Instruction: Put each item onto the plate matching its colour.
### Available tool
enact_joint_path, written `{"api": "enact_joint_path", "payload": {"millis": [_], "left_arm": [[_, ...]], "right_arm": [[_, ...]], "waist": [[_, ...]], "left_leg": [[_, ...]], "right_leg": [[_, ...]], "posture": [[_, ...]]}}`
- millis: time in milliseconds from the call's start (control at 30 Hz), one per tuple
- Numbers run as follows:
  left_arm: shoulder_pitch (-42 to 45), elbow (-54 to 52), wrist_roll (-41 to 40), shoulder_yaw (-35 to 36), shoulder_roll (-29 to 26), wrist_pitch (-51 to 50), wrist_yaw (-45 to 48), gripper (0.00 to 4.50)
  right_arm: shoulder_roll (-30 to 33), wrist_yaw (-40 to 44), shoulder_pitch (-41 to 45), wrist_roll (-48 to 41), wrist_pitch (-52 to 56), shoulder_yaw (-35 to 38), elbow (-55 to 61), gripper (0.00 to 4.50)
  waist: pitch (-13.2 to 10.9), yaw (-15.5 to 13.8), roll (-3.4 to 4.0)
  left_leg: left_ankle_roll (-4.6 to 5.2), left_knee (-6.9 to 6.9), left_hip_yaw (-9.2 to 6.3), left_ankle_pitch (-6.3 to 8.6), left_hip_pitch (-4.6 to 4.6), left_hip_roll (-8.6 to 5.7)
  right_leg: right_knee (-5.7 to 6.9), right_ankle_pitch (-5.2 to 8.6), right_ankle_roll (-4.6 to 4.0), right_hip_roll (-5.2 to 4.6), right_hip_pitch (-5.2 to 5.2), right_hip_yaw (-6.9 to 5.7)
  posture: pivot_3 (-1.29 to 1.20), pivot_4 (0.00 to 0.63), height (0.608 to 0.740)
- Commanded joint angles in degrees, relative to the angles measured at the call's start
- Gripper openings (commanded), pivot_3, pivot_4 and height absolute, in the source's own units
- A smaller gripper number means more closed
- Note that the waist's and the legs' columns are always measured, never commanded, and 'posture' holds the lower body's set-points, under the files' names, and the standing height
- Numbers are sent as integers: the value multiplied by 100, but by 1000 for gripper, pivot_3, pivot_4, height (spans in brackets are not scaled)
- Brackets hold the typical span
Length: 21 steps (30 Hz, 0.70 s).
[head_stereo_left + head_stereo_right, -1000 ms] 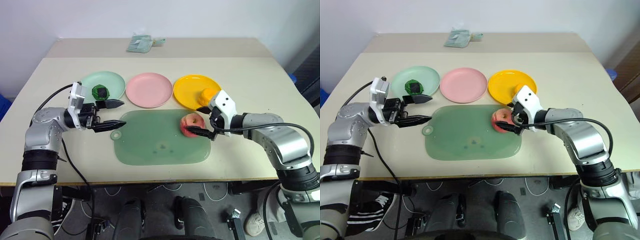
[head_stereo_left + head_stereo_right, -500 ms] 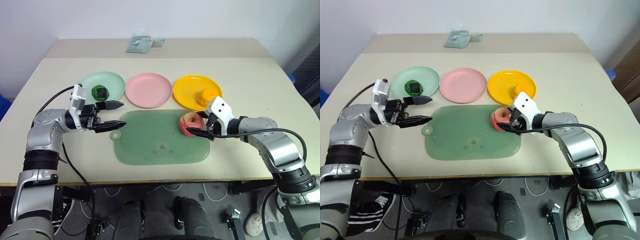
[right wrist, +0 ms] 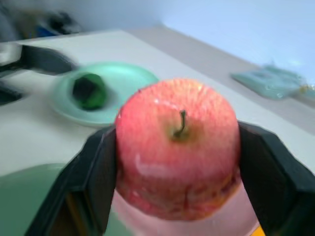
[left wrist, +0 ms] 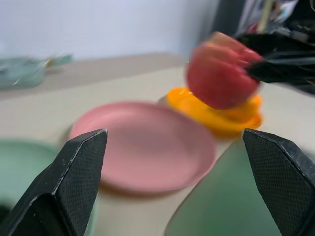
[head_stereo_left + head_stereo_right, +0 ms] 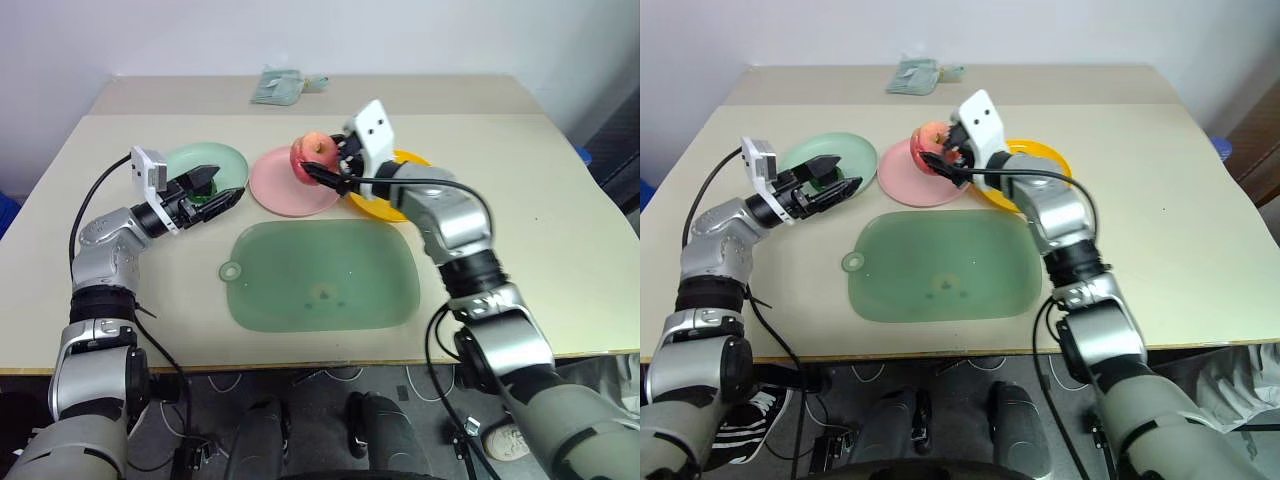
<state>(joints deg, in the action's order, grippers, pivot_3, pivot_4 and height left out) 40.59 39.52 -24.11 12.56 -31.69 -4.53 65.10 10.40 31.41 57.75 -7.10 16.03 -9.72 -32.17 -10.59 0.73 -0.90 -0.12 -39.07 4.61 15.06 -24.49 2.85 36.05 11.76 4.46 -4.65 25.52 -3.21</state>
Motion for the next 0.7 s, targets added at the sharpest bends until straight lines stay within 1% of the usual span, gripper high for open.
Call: {"api": "enact_joint_path", "payload": {"millis": [33, 133, 200, 233, 267, 367, 467, 533, 600, 633, 700], "left_arm": [[-82, -392, -16, 47, -10, 47, -62, 4500], [-263, -683, -53, 44, -32, -46, -92, 4500], [-436, -977, -149, 74, -58, -155, -47, 4500], [-515, -1117, -182, 89, -79, -219, -56, 4500], [-586, -1244, -212, 110, -98, -267, -60, 4500], [-762, -1592, -355, 153, -129, -479, -24, 4500], [-870, -1851, -492, 155, -159, -611, 73, 4500], [-939, -2109, -768, 204, -182, -861, 272, 4500], [-1028, -2325, -949, 254, -203, -912, 448, 4500], [-1064, -2384, -1037, 253, -262, -1067, 531, 4500], [-1147, -2533, -1113, 201, -311, -1198, 610, 4500]], "right_arm": [[-312, -267, 538, 464, -1067, -114, -1169, 2907], [-565, -593, 817, 719, -1528, -111, -2210, 2907], [-700, -556, 905, 595, -1516, 86, -2587, 3967], [-719, -526, 921, 627, -1616, 88, -2637, 4393], [-745, -491, 937, 592, -1638, 151, -2643, 4457], [-685, -427, 901, 479, -1726, 329, -2311, 4457], [-488, -146, 544, 114, -1688, 661, -1227, 4457], [-342, 282, 4, -428, -1408, 899, 25, 4457], [-51, 773, -708, -1019, -946, 1053, 1425, 4457], [223, 1029, -1139, -1136, -756, 995, 2097, 4457], [722, 1386, -1821, -1322, -414, 937, 3082, 4457]], "waist": [[-1, 4, -1], [-1, 24, 0], [-1, 36, 0], [-2, 40, 0], [-2, 46, 0], [-4, 57, 4], [-4, 38, 5], [-4, 5, 4], [-2, -18, 2], [-2, -24, 2], [-3, -15, 2]], "left_leg": [[0, 0, 0, 0, -4, -1], [0, -1, 2, 0, -4, -2], [-1, -1, 0, -1, 0, -1], [-1, -1, 0, -1, 5, -1], [-3, -1, -1, -1, 7, 0], [-6, -1, -3, -3, 8, 2], [-6, 0, -5, -3, 7, 3], [-6, 0, -7, -3, 5, 2], [-6, 1, -9, -2, 6, 2], [-6, 2, -12, -2, 5, 2], [-4, 0, -10, 0, 7, 0]], "right_leg": [[-2, 0, 0, -1, 1, 0], [-3, -1, 1, -4, 1, 1], [-3, -1, 1, -3, 1, 0], [-3, 0, 0, -3, 1, 1], [-1, 0, 0, -3, 1, 1], [4, 0, 0, -2, 2, 1], [3, 0, 0, -2, 2, 1], [1, 0, 0, -2, 0, 0], [0, -1, 1, -4, -7, -2], [-1, -1, 1, -4, -11, -3], [-9, 0, 1, -8, -14, -2]], "posture": [[0, 150, 740], [0, 150, 740], [0, 150, 740], [0, 150, 740], [0, 150, 740], [0, 150, 740], [0, 150, 740], [0, 150, 740], [0, 150, 740], [0, 150, 740], [0, 150, 740]]}}
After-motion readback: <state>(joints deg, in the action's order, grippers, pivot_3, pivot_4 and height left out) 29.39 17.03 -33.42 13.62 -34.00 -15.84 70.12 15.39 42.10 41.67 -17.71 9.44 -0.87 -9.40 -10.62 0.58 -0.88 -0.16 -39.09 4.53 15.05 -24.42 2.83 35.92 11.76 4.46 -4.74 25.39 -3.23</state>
